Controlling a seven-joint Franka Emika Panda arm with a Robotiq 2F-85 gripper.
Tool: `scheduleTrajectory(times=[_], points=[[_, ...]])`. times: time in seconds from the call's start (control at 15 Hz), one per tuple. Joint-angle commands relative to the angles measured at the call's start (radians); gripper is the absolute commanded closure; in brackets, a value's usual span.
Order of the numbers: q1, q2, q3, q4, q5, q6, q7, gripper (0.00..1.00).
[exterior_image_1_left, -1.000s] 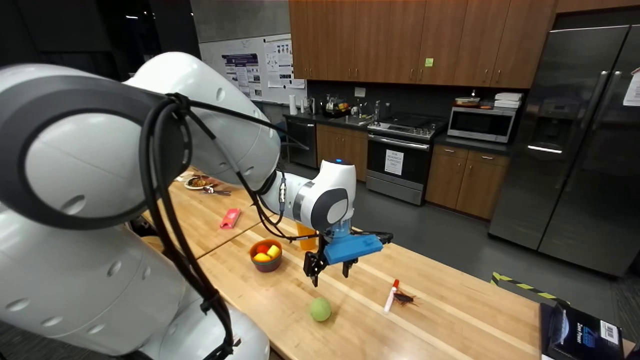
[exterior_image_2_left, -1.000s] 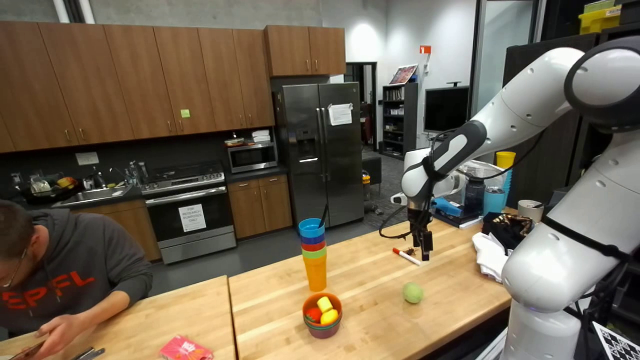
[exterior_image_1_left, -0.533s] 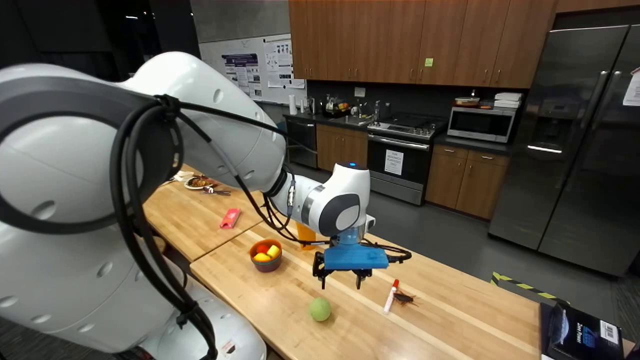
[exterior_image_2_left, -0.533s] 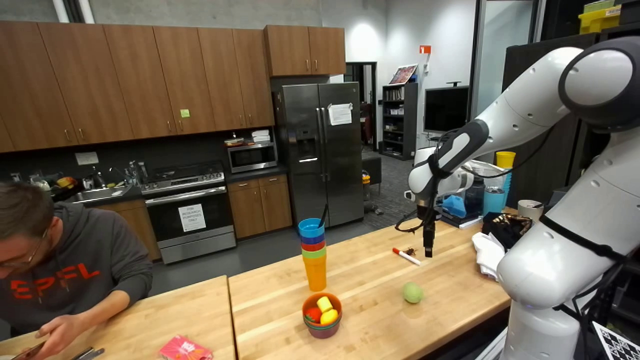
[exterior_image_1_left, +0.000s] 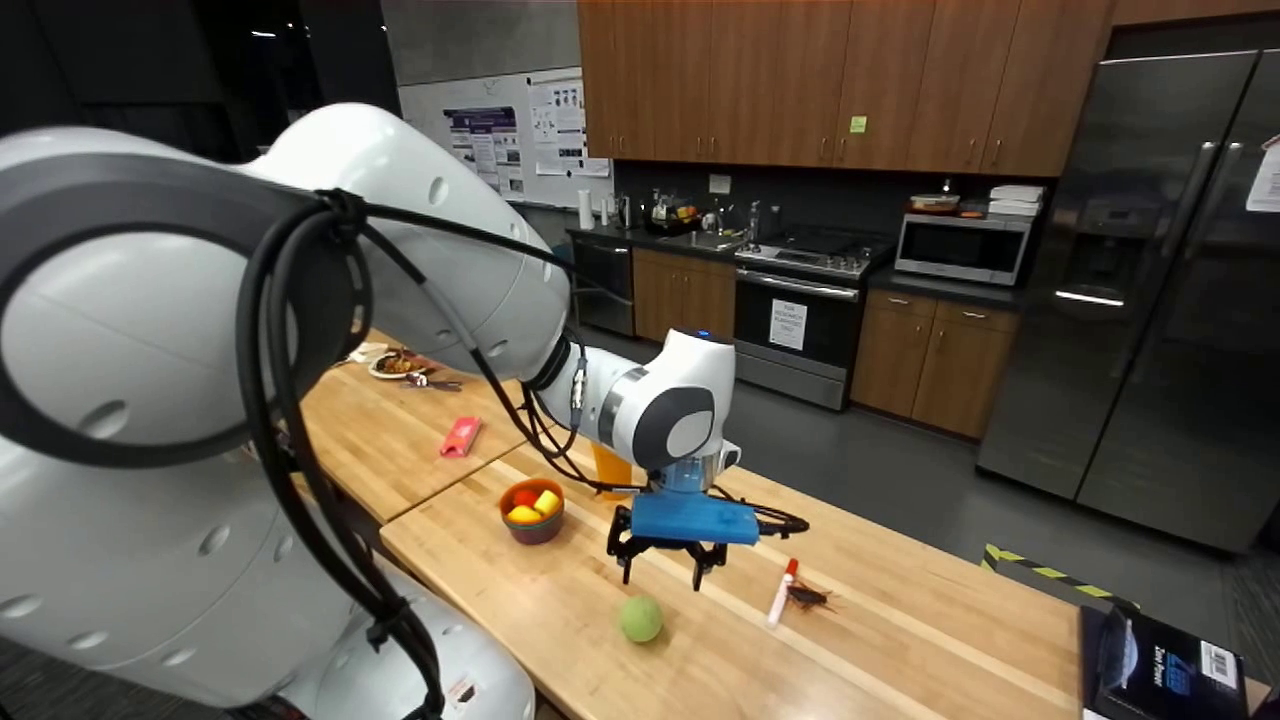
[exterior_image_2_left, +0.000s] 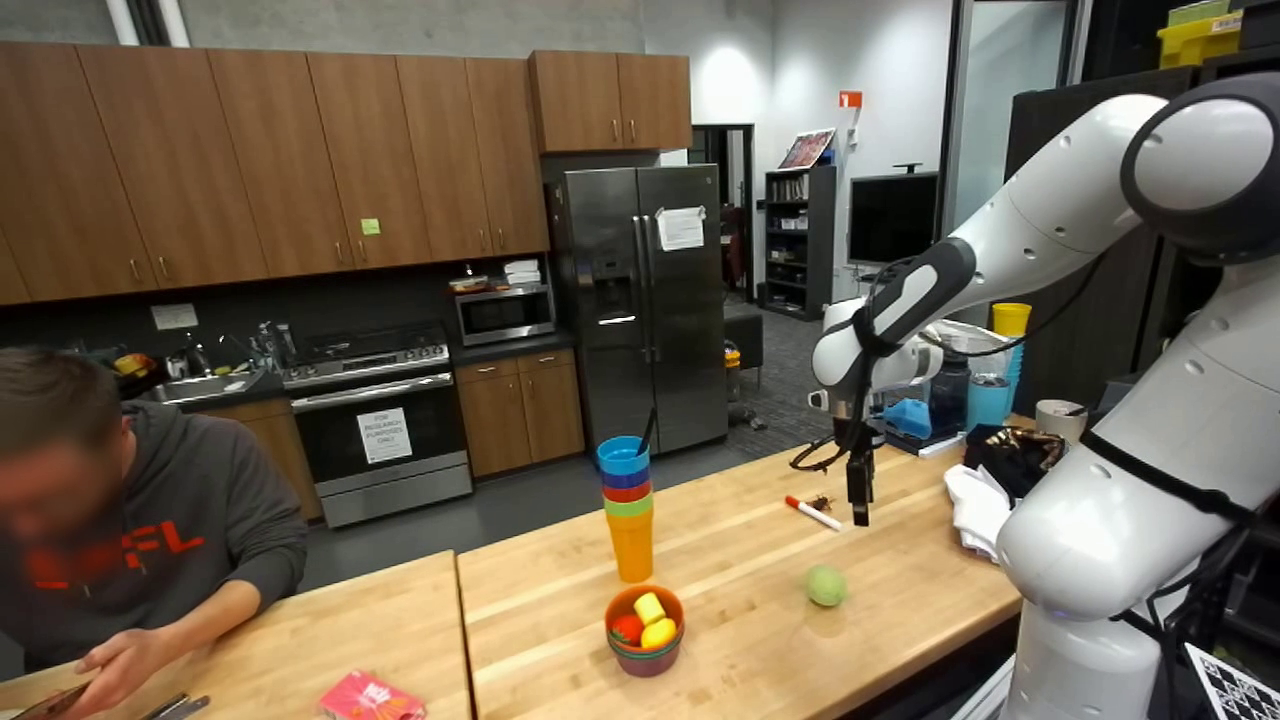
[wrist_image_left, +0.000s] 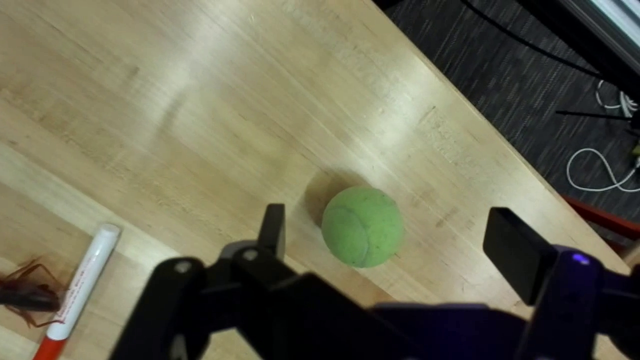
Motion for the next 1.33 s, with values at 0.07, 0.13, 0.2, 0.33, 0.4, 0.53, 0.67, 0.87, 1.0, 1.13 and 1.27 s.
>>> scheduleTrajectory(times=[0.07,0.13,0.2,0.33,0.4,0.53,0.67,0.87,1.0,1.13,1.27], points=[[0.004,-0.001,-0.007,0.001,-0.002,-0.005,0.000,0.00],[0.004,-0.001,-0.008,0.001,-0.002,-0.005,-0.002,0.00],[0.006,0.003,0.002,0.001,-0.015,0.001,0.005,0.00],[0.013,0.020,0.012,0.001,-0.027,0.005,0.006,0.00],[0.021,0.025,0.015,0.000,-0.017,0.006,0.004,0.00],[0.040,0.034,0.031,-0.001,0.005,0.014,0.026,0.00],[0.057,0.044,0.049,-0.001,0.012,0.027,0.049,0.00],[0.074,0.058,0.084,-0.001,0.005,0.033,0.134,0.04],[0.089,0.065,0.101,-0.001,-0.003,0.033,0.160,0.00],[0.104,0.073,0.117,-0.001,-0.009,0.028,0.172,0.00],[0.115,0.084,0.129,-0.001,-0.011,0.018,0.174,0.00]])
